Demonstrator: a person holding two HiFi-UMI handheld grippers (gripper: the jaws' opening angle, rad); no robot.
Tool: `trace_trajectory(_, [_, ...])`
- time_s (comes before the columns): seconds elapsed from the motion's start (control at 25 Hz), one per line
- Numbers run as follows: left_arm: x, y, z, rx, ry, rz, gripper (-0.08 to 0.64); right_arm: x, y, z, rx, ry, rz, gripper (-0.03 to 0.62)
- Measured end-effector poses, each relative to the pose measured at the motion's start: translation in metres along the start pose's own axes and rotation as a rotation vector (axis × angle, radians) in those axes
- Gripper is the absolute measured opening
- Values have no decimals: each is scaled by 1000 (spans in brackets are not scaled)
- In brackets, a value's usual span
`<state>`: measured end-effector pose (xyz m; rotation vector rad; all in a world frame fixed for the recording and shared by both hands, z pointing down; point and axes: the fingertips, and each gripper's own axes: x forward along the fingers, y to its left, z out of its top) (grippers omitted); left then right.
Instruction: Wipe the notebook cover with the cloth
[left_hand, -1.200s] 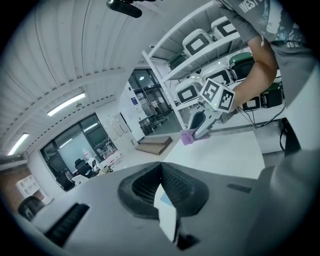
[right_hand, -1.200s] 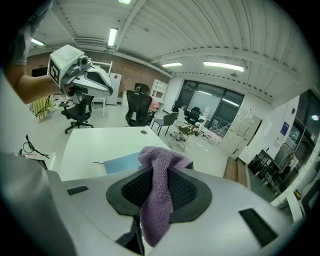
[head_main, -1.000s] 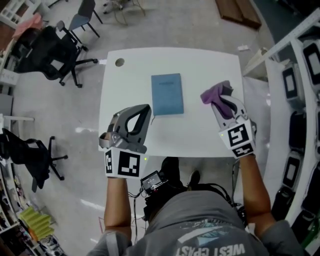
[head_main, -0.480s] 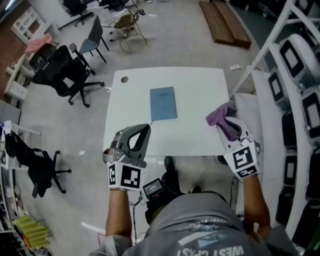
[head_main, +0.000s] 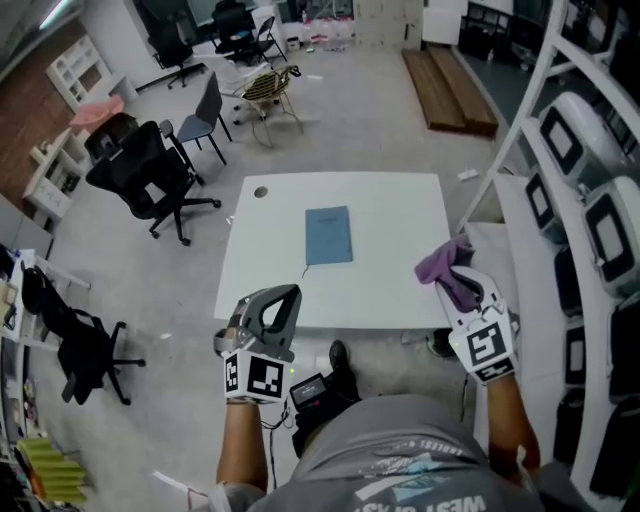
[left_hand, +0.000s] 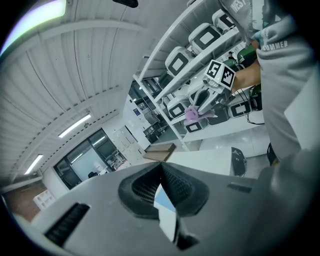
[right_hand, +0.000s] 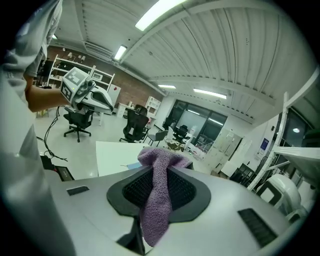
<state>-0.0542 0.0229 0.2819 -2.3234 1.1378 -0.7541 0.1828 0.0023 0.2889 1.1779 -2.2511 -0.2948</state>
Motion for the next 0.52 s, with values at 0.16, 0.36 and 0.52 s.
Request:
trace_trajectory(0.16, [-5, 1, 4, 7, -5, 14, 2, -6, 2, 3, 0, -11, -4, 101])
trace_trajectory(0.36, [-9, 2, 7, 8, -5, 23, 2, -7, 3, 5, -6, -14, 1, 101])
trace_trajectory(0.52, [-11, 1, 4, 9, -4, 29, 2, -5, 6, 2, -20, -18, 7, 101])
